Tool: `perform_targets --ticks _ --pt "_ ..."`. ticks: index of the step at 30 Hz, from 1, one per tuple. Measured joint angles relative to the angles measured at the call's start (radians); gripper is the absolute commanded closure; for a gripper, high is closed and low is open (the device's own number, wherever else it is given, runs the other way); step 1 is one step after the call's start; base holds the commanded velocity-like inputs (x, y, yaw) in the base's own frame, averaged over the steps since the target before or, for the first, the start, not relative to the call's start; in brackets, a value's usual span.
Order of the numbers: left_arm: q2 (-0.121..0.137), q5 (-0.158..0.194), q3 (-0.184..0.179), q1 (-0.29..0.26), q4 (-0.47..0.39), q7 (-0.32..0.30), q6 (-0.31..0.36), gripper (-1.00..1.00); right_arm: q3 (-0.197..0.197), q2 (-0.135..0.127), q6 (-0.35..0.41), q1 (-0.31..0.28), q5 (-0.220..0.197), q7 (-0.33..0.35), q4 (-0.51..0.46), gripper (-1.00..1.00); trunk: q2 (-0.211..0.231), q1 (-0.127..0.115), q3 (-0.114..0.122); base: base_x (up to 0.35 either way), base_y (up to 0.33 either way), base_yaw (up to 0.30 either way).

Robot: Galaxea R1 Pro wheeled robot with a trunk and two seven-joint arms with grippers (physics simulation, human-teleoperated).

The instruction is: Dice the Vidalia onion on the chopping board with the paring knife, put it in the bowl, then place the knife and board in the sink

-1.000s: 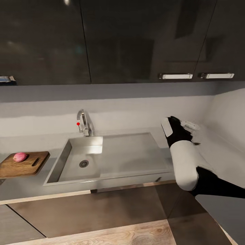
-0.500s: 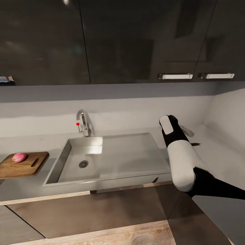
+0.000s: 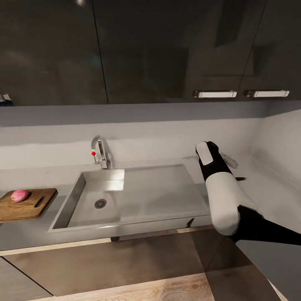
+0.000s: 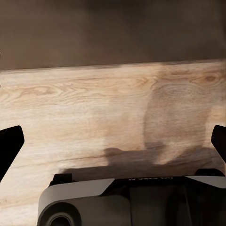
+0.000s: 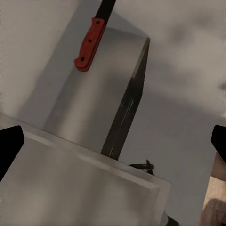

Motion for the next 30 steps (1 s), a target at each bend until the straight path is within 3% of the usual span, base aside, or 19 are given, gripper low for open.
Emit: perform_targets --ticks 10,20,25,26,30 --pt "0.000 0.000 0.000 0.000 0.000 0.000 0.000 -1.00 -0.002 0.000 -0.001 0.000 0.002 -0.001 0.000 -1.00 0.000 0.000 -0.003 0.007 -0.012 0.166" --pt "-0.001 0.000 -0.001 0.000 0.001 0.000 0.001 -1.00 -0.005 -0.002 -0.001 0.000 0.005 -0.004 -0.003 -1.00 0.000 0.000 -0.007 0.129 -0.194 0.104" --pt "-0.001 0.000 -0.001 0.000 0.001 0.000 0.001 -1.00 -0.005 -0.033 -0.001 0.000 0.003 -0.005 -0.004 -1.00 0.000 0.000 -0.007 0.178 -0.243 0.004" --pt "-0.001 0.000 0.000 0.000 0.001 0.000 0.001 -1.00 -0.010 -0.049 -0.001 0.000 0.002 -0.004 -0.005 -1.00 0.000 0.000 -0.007 0.181 -0.241 0.001" --pt "-0.001 0.000 0.000 0.000 0.000 0.000 0.001 -1.00 -0.039 -0.063 0.001 0.000 0.000 -0.004 -0.005 -1.00 0.000 0.000 -0.007 0.107 -0.134 0.000"
